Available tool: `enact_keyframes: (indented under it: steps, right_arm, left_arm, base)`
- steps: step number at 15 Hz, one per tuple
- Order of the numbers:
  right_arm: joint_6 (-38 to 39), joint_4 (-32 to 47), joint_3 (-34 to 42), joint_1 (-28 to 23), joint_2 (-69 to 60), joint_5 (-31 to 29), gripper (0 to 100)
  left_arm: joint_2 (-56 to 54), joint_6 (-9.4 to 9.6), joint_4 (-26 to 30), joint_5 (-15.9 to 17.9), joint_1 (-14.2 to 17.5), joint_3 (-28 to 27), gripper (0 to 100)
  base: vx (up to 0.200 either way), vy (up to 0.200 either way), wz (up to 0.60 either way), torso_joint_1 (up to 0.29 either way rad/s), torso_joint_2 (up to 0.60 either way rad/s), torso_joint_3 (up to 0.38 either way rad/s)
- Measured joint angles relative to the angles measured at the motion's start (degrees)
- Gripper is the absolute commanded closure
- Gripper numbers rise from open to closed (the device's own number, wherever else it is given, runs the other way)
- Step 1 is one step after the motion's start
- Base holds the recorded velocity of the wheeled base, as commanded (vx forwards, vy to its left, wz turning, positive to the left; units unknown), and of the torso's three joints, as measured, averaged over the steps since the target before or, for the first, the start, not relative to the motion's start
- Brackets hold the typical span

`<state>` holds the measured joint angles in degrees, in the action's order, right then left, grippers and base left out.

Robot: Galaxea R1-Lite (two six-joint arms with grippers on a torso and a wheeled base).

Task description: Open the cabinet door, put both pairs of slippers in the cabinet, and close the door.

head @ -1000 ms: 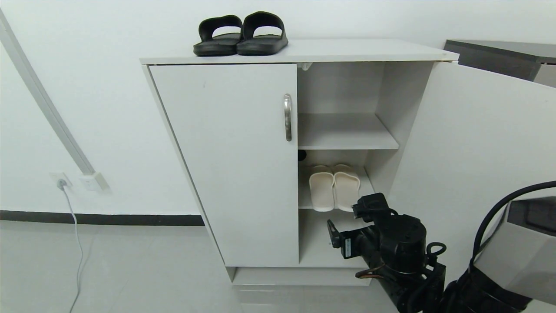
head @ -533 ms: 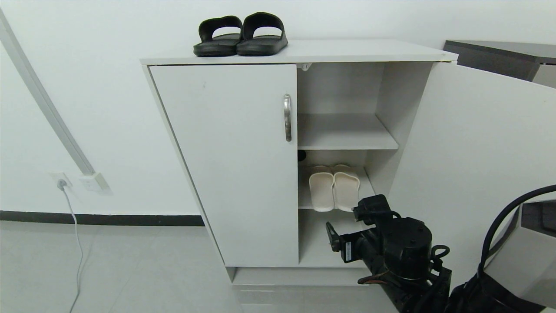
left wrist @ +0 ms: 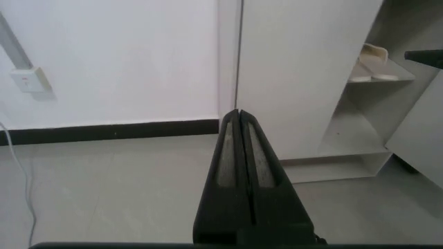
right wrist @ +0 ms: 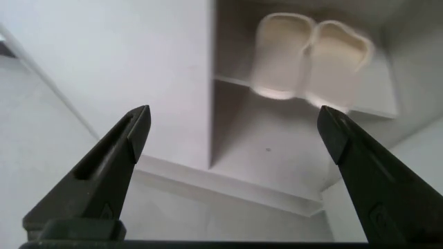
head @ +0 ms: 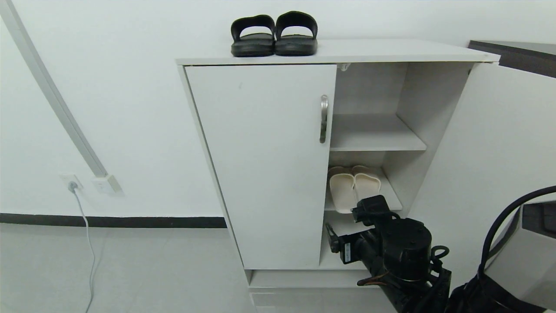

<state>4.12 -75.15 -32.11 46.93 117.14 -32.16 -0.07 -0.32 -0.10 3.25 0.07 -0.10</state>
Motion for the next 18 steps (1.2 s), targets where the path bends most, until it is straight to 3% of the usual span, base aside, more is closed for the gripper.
enact_keyframes:
  steps: [6,18]
  right_arm:
    - [0.11,-0.11,0.04,-0.02,0.04,-0.02,0]
    - [-1.5,-3.16,1.49,-0.94,0.17,0.0,0]
  left_arm:
    - [0.0,-0.28,0.02,0.0,0.0,0.0,100]
    - [0.0,-0.2,0.02,-0.02,0.0,0.0,100]
  base:
    - [0.0,0.2,0.0,0.002,0.0,0.003]
    - [0.0,0.0,0.0,0.0,0.0,0.0]
